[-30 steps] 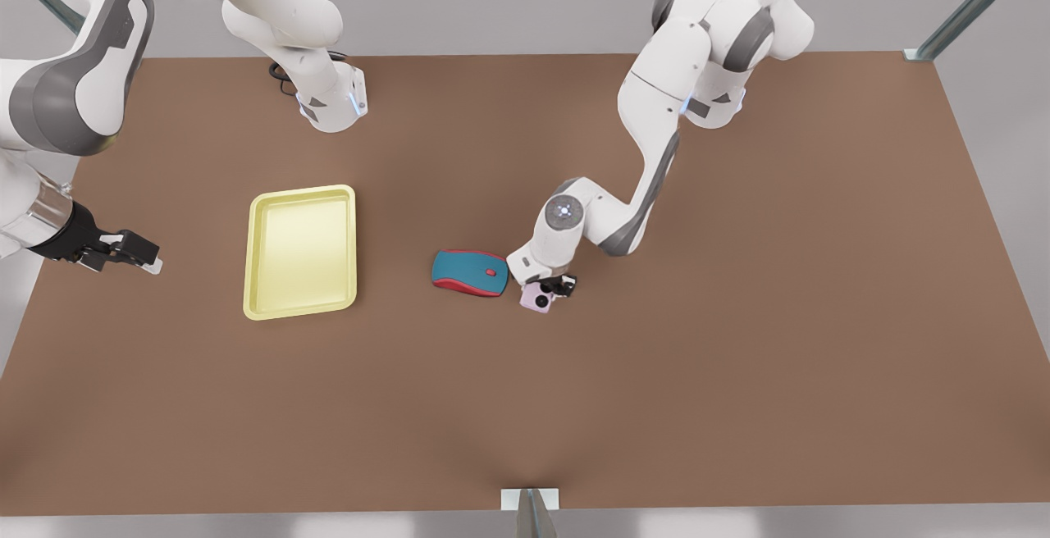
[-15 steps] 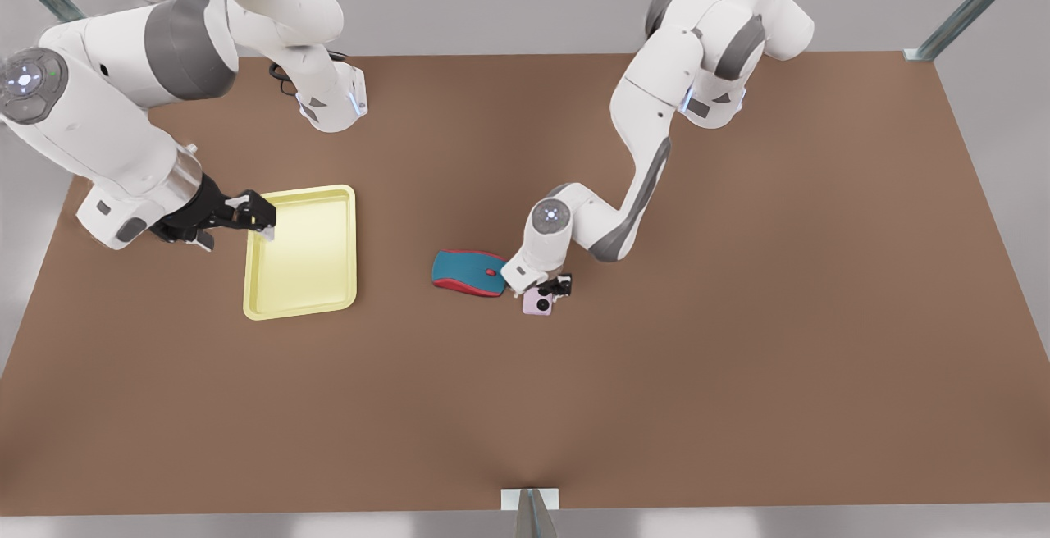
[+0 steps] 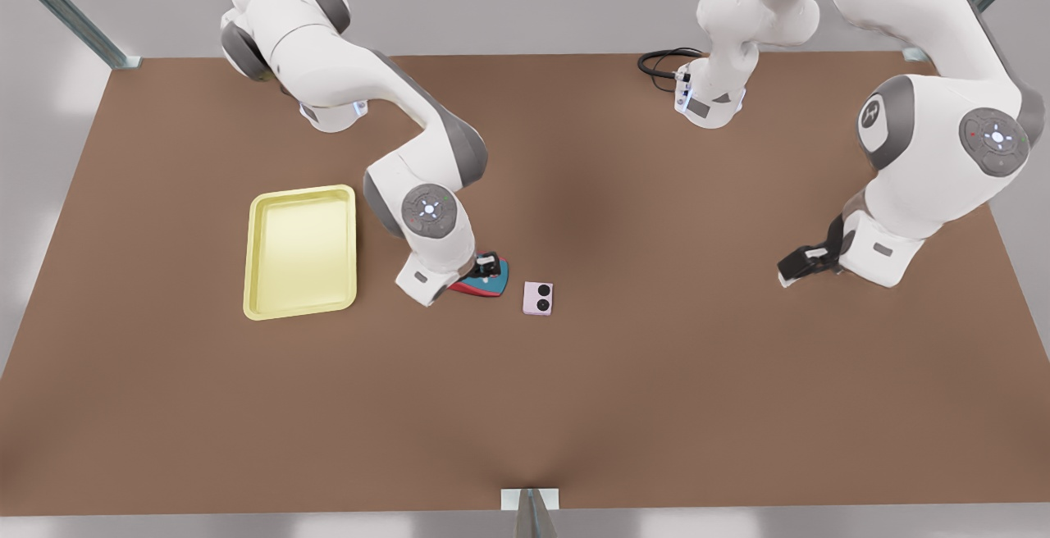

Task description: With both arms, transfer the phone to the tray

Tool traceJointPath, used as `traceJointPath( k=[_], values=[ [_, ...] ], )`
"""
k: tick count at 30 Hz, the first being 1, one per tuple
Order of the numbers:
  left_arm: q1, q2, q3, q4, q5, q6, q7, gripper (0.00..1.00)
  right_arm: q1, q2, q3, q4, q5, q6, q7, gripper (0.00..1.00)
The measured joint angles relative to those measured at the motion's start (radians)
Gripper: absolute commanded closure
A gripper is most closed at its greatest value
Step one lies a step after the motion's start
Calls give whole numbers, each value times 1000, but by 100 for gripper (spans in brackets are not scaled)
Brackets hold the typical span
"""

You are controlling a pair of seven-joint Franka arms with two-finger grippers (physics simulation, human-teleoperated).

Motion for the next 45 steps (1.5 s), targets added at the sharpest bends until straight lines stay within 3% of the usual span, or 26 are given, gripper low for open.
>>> traceJointPath(
  k=[4, 7, 16, 25, 45],
  values=[
    [68, 21, -106, -1, 75, -75, 72, 0, 34, 73, -7, 55, -34, 68, 145, 0],
    [70, 74, -112, 2, 96, -103, 115, 0, 52, 89, -8, 63, -42, 108, 235, 0],
    [73, 134, -103, 0, 113, -138, 204, 0, 194, 353, -64, 191, -51, 210, 437, 0],
    [74, 161, -102, -1, 112, -145, 257, 0, 228, 361, -54, 42, -77, 371, 531, 0],
    [79, 198, -102, 3, 112, -134, 299, 0, 229, 387, -31, -58, -152, 521, 581, 0]
  ],
)
